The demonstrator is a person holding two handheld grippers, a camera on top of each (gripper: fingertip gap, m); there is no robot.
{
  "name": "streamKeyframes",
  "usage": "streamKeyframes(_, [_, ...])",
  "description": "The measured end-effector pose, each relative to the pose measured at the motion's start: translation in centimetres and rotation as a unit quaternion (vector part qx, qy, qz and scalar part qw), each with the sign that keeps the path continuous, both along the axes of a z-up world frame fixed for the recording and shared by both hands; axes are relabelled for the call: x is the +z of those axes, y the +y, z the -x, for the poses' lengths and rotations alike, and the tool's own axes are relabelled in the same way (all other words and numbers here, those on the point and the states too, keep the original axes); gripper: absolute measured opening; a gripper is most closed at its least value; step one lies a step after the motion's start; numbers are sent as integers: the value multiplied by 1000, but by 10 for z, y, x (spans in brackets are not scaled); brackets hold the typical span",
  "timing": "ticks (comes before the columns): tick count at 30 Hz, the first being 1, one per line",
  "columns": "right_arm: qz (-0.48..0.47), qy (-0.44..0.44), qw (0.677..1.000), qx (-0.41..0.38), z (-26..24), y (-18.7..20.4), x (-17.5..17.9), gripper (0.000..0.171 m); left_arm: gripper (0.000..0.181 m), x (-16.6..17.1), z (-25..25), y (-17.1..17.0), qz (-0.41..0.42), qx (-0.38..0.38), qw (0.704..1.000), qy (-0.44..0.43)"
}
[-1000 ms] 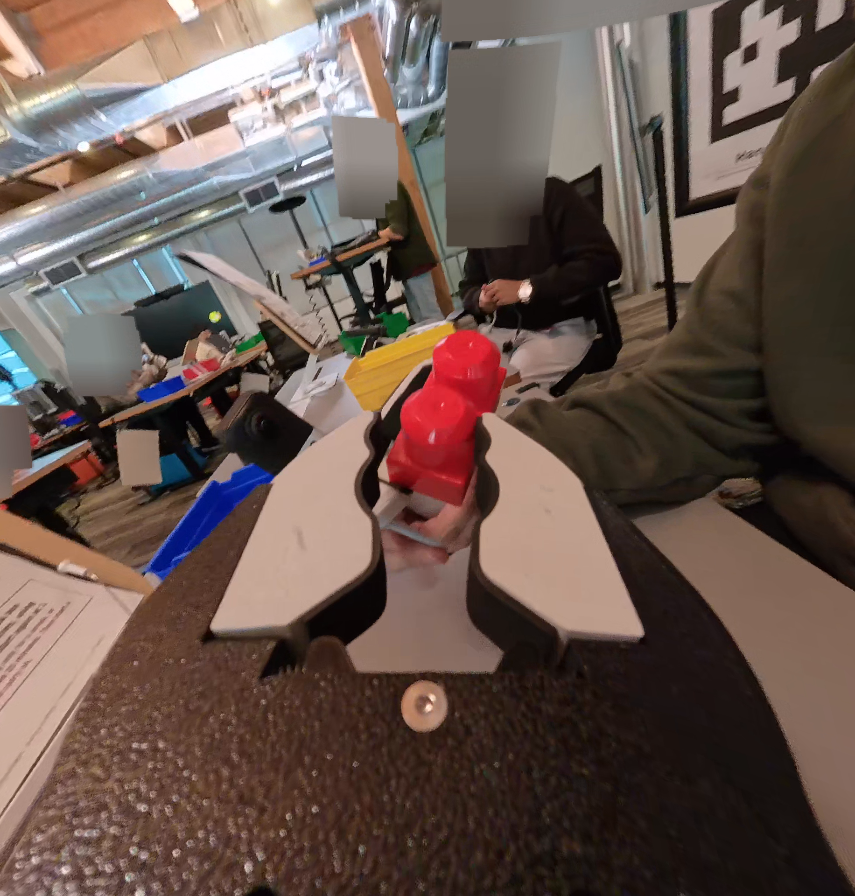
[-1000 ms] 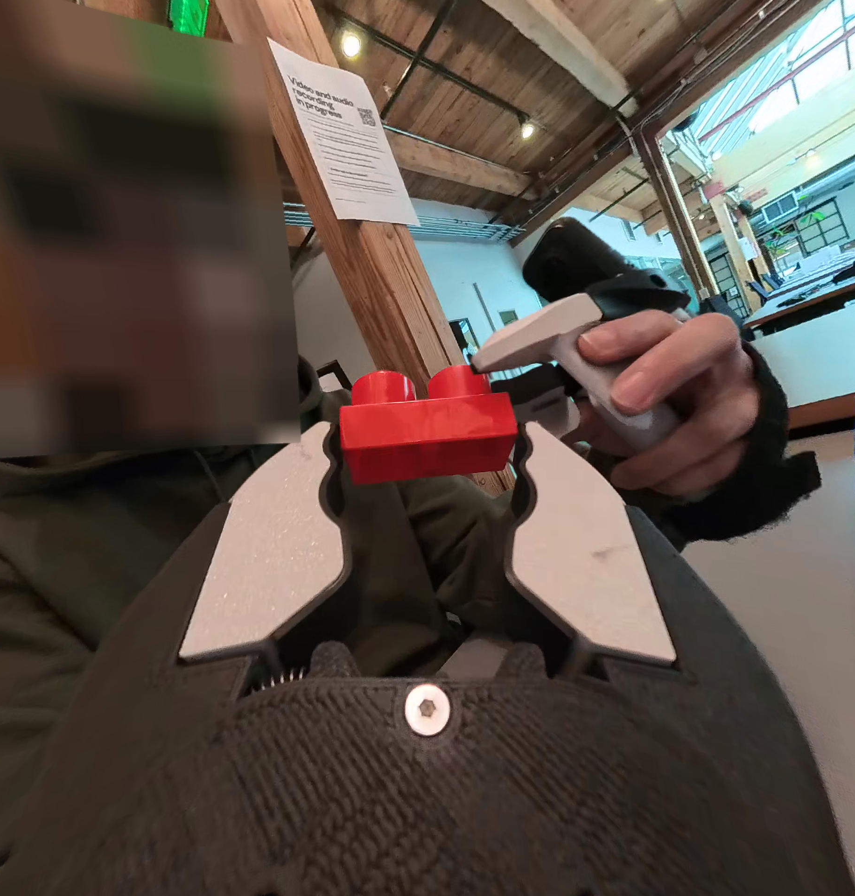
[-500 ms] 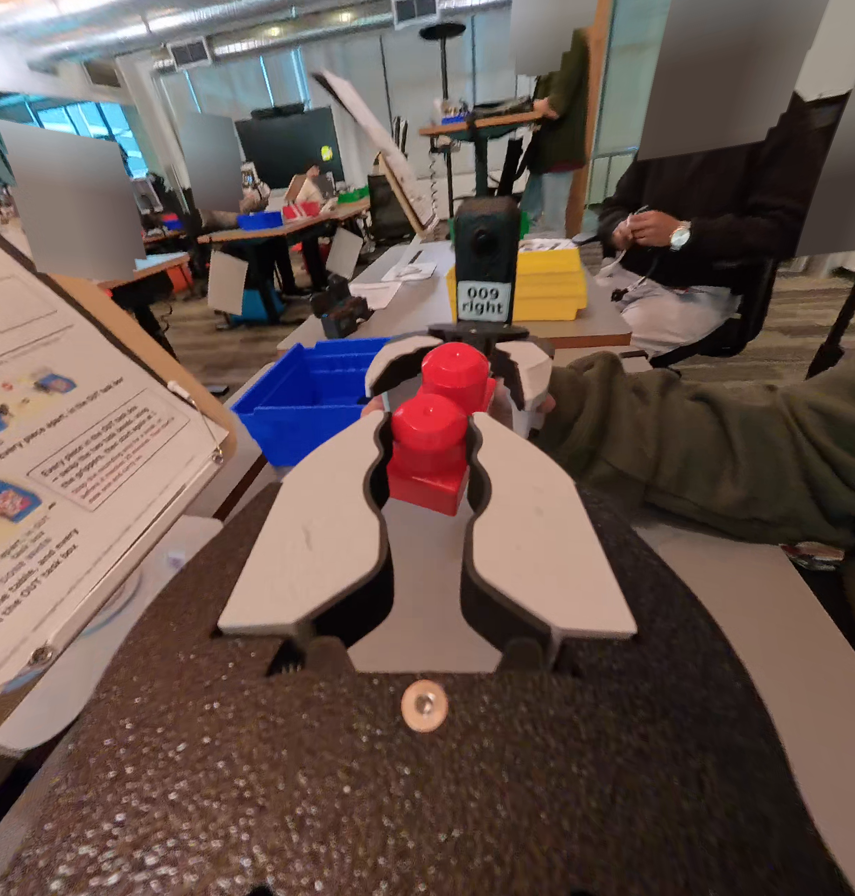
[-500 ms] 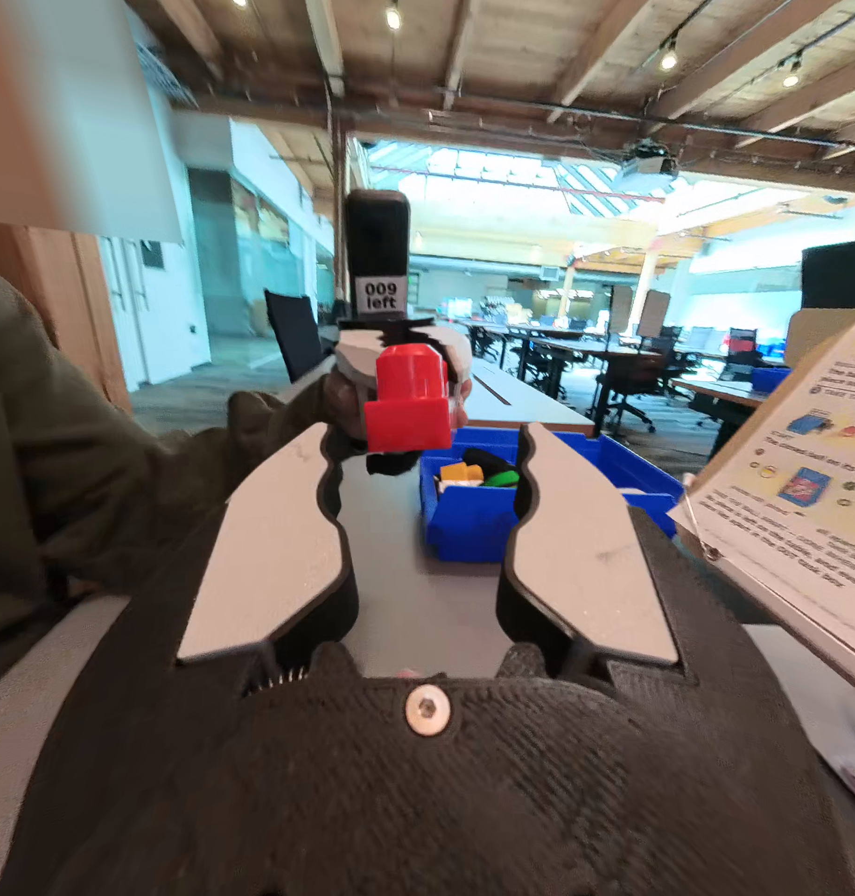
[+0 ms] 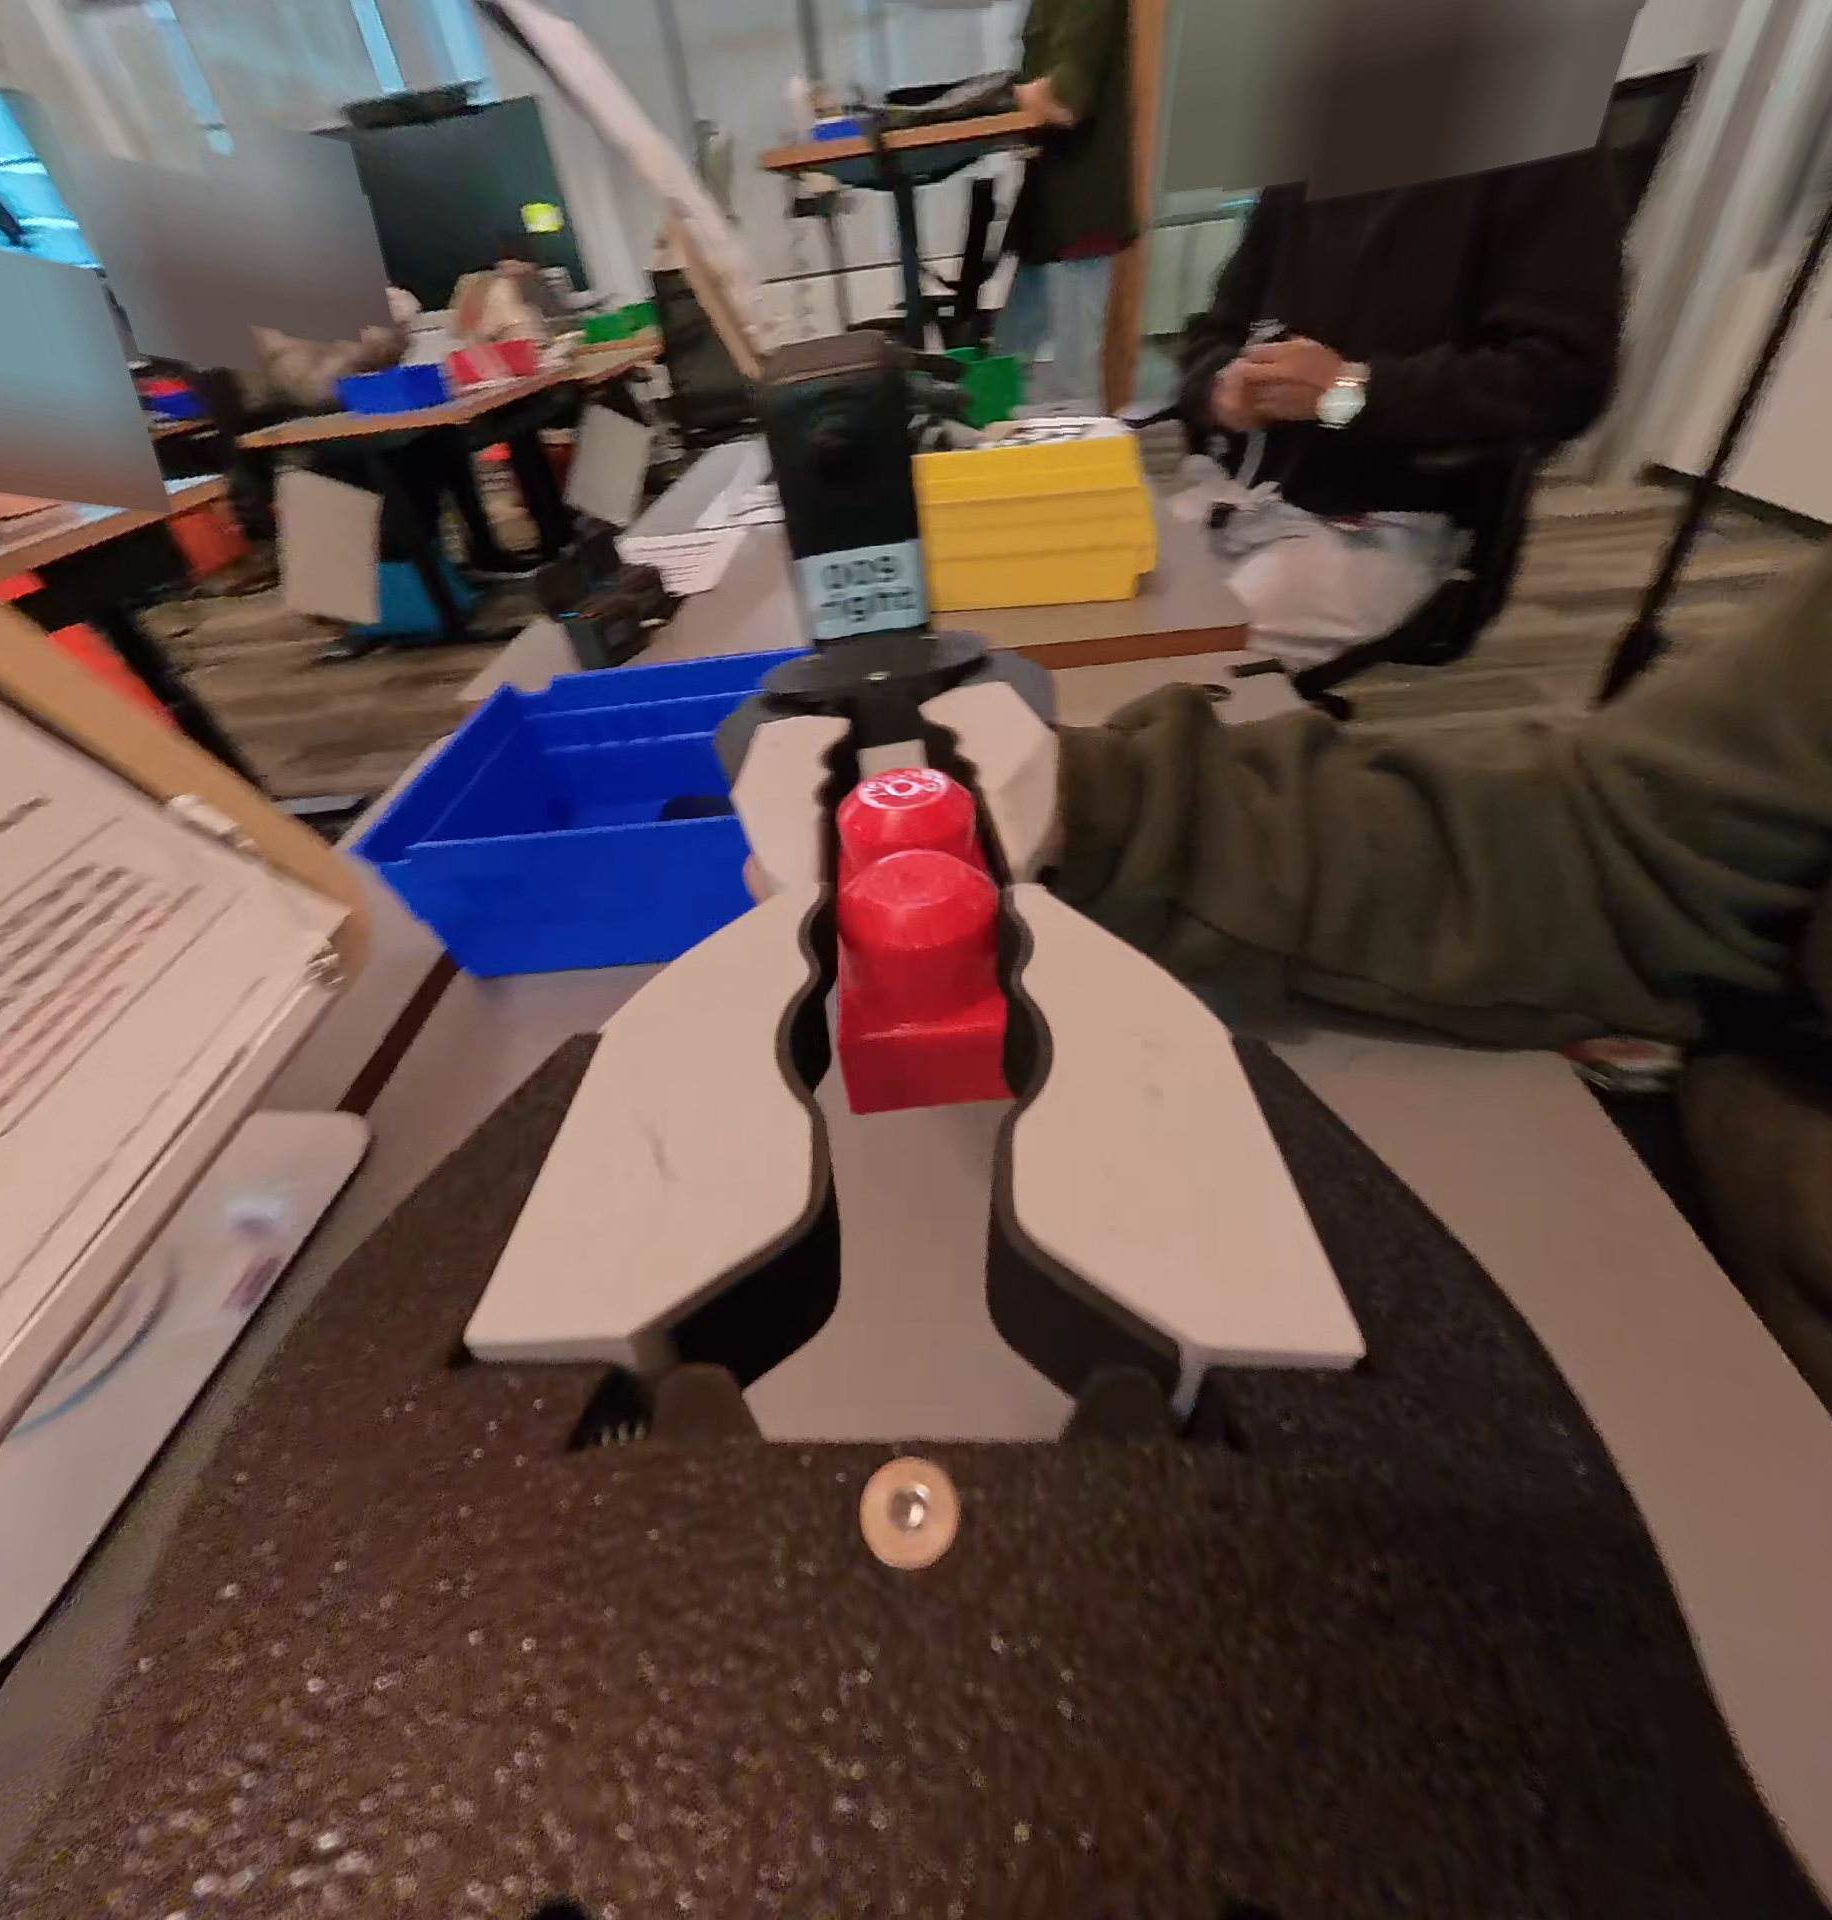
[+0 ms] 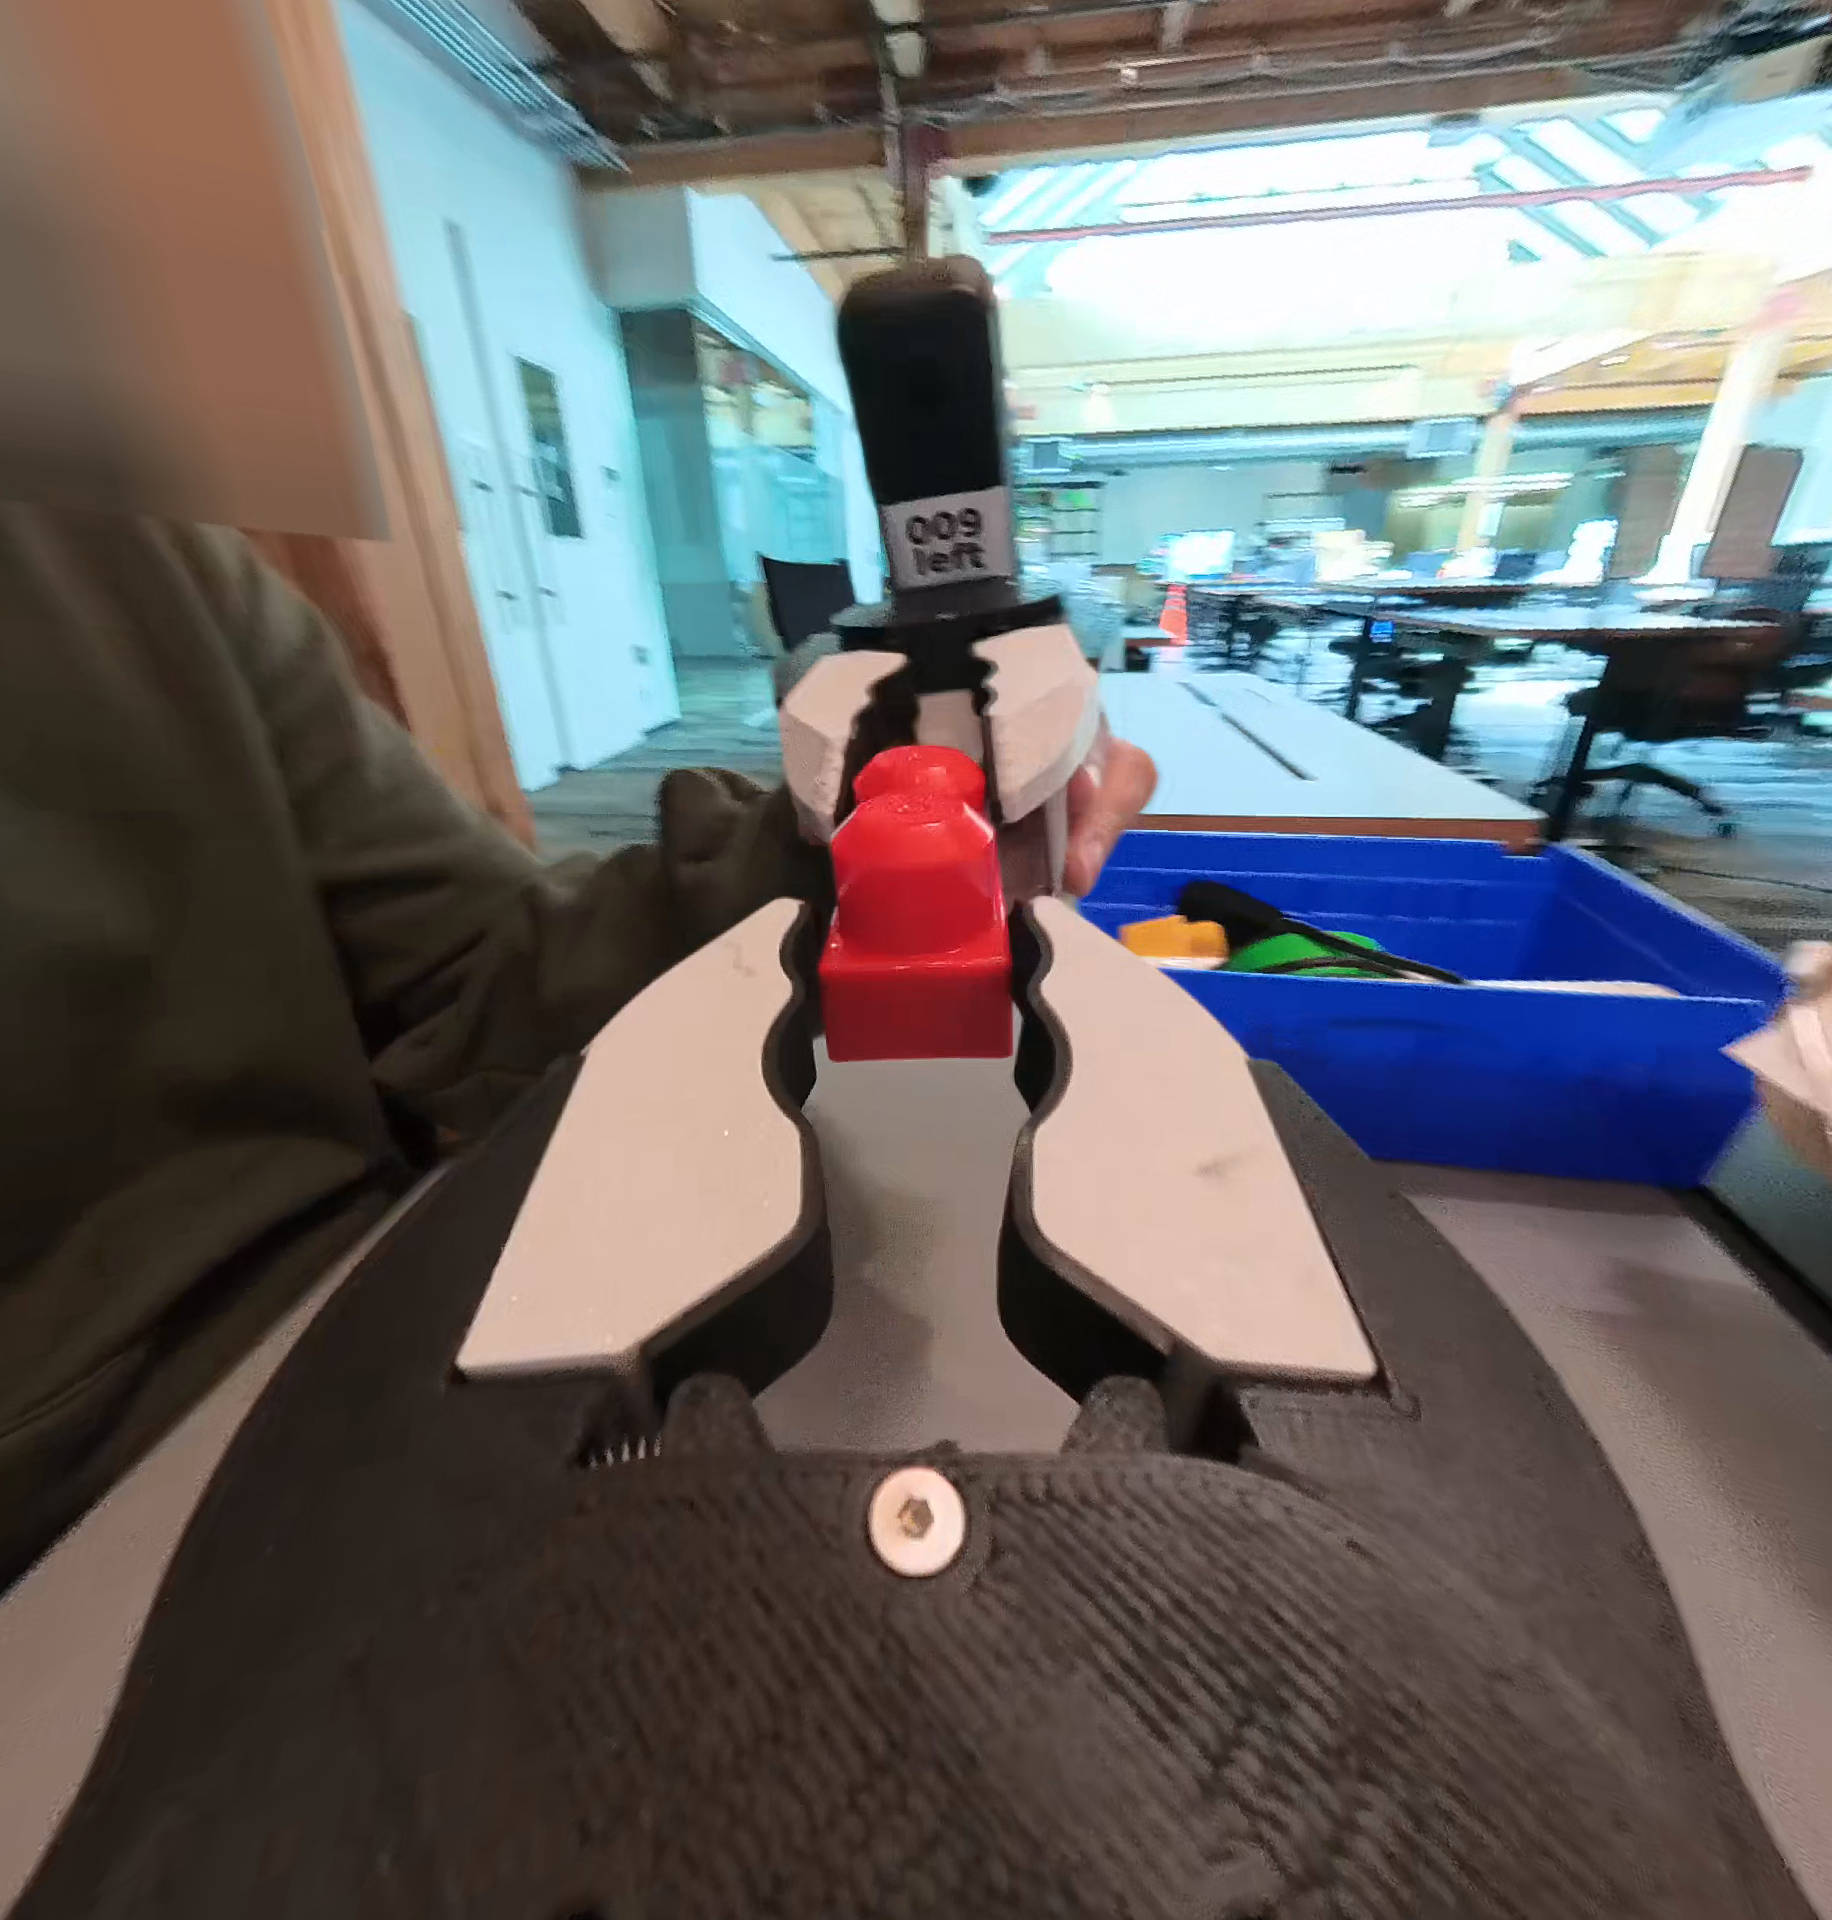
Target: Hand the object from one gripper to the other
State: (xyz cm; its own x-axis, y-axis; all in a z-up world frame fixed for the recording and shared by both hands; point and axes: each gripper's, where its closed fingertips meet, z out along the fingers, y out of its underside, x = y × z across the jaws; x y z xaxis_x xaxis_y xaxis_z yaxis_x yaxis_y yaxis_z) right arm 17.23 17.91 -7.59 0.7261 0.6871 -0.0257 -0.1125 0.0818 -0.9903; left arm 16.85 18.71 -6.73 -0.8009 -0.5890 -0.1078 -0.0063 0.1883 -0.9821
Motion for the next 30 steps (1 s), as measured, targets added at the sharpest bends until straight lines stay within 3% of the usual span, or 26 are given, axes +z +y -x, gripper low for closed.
streamKeyframes(1, [6, 8, 999, 31, 5, -6, -1, 36, 31, -1, 7, -6, -1, -28, 1000, -3])
streamKeyframes(6, [9, 26, 992, 127, 21, -26, 1, 36, 36, 0, 33, -20, 25, -128, 991, -4])
streamKeyframes(16, [15, 42, 986, 160, 30, -23, -3, 35, 28, -6, 42, -30, 44, -195, 979, 29])
streamKeyframes(18, [11, 35, 992, 117, 22, -16, -3, 35, 28, -5, 37, -26, 47, -178, 983, 26])
streamKeyframes(21, [-9, 3, 1000, -25, -4, 3, -4, 40, 28, -2, 17, -11, 53, -100, 993, 37])
streamKeyframes(22, [-8, -12, 998, -65, -11, 7, -4, 53, 28, -1, 8, -5, 53, -62, 996, 37])
streamKeyframes(23, [4, -30, 994, -104, -18, 13, -5, 66, 28, 0, -3, 2, 48, -15, 998, 37])
streamKeyframes(26, [35, -80, 972, -216, -35, 35, -7, 84, 28, 3, -30, 22, 20, 124, 992, 22])
streamKeyframes(30, [47, -84, 950, -296, -43, 54, -4, 87, 28, 11, -39, 19, 9, 169, 985, -14])
